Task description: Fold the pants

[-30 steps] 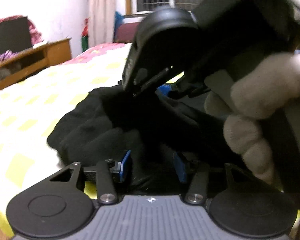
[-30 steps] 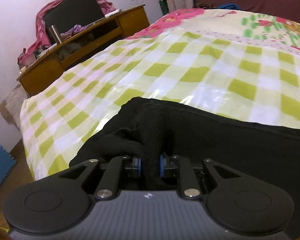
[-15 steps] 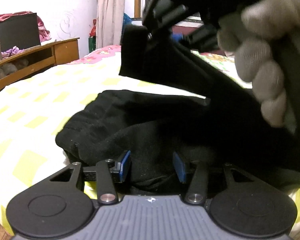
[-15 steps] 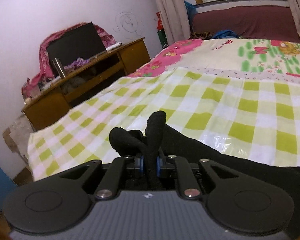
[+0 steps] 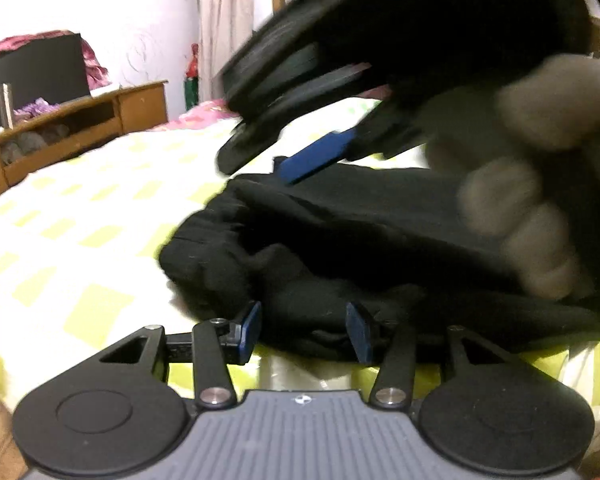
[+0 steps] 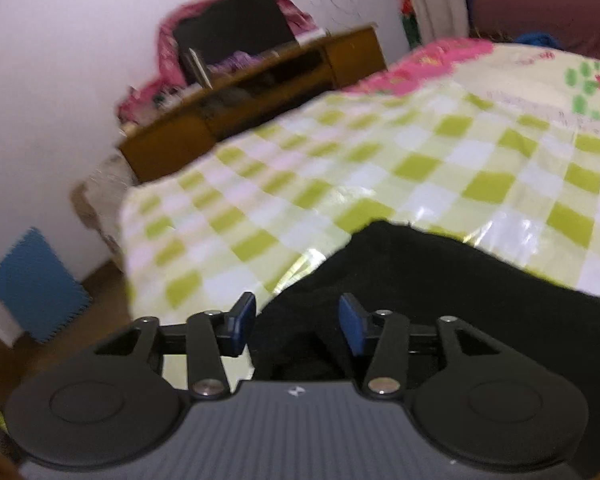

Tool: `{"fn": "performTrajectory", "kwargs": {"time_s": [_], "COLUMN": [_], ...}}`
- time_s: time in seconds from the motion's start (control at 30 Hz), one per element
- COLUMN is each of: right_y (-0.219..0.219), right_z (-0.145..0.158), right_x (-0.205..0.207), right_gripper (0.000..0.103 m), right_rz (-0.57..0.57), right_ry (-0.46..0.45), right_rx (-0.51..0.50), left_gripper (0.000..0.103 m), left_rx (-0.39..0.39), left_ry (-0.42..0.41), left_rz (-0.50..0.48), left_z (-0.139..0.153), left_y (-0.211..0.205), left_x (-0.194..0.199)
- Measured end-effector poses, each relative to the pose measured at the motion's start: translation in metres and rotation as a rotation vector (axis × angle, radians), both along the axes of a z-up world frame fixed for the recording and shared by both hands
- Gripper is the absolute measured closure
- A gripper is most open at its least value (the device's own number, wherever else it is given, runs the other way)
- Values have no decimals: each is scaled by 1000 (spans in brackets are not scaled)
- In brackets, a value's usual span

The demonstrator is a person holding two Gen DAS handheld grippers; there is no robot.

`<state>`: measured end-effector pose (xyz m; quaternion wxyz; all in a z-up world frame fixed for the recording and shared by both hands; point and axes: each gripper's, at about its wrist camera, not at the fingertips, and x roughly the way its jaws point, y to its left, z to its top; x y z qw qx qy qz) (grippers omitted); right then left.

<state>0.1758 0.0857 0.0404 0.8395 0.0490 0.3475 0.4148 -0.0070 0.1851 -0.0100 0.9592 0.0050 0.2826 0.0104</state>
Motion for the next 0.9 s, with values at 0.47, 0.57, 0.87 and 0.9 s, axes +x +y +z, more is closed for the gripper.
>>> {"fn": "performTrajectory", "kwargs": {"time_s": [0.47, 0.57, 0.87, 0.9], "right_y": [-166, -190, -229, -228], "right_z": [10, -4, -43, -45], "right_x": [49, 78, 91, 87], "right_gripper": [55, 55, 53, 53], "right_rz": [-362, -386, -159, -118], "right_ry": [-57, -1, 263, 271], "right_rx": [-172, -168, -67, -74], "left_gripper": [41, 41, 39, 39], "left_rx": [81, 112, 138, 138], "left_ry": [-195, -142, 11, 14], "left_rz": [-118, -117, -47, -38], "left_z": [35, 21, -19, -19], "left_y": [-43, -48, -51, -52], "left_x": [49, 73, 73, 71]}}
